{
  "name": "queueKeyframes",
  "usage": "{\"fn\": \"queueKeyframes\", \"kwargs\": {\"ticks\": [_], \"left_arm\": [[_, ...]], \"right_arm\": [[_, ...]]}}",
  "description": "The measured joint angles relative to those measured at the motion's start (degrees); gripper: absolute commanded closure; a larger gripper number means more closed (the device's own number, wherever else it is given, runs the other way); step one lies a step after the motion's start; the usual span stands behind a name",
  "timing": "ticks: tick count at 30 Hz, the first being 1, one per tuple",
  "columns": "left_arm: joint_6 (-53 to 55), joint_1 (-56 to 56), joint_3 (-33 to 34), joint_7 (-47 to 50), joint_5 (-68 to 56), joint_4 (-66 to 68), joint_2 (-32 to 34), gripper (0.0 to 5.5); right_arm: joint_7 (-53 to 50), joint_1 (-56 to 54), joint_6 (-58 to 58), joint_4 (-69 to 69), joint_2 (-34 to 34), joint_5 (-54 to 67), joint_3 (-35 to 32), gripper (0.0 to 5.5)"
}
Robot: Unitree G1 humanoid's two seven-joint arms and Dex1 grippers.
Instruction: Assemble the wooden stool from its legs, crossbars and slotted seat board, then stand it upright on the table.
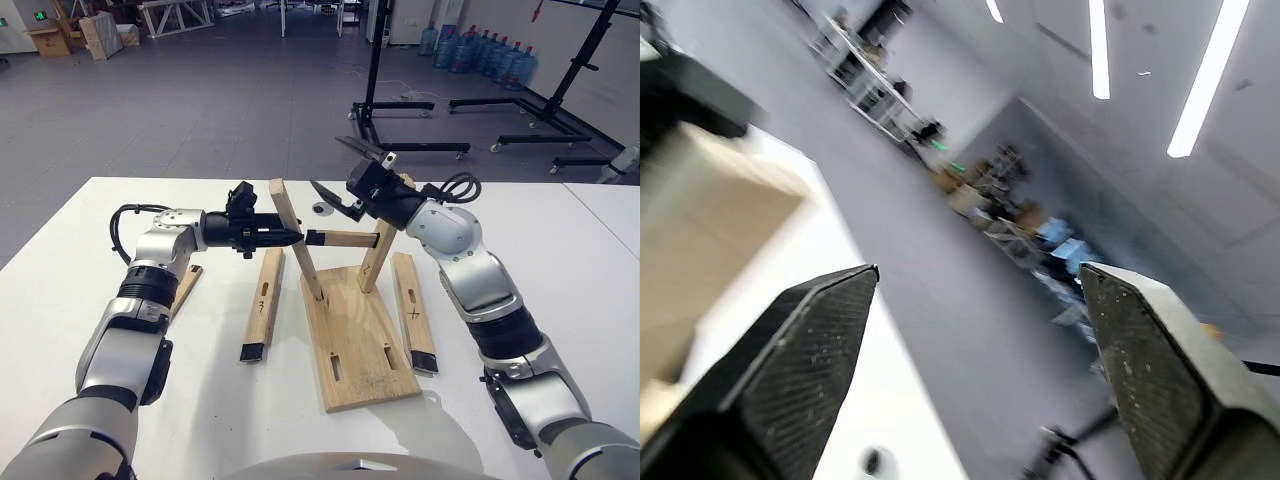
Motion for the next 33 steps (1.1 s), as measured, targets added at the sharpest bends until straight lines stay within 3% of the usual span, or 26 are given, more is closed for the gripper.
{"fn": "queueKeyframes", "kwargs": {"ticks": [4,18,33], "left_arm": [[-0.1,0.1,-1.9,0.9,1.0,-0.5,-0.5,3.45],[0.0,0.1,-3.4,2.3,2.3,-2.3,-0.8,3.45],[-0.1,2.6,-5.3,8.9,2.4,-9.2,-2.6,3.45]], "right_arm": [[-0.1,0.7,0.0,0.7,-1.4,-8.9,4.0,1.8],[10.7,5.6,5.0,-2.4,-4.9,-15.1,8.6,1.8],[10.8,7.2,0.1,-1.8,-5.2,-10.7,5.1,1.8]]}}
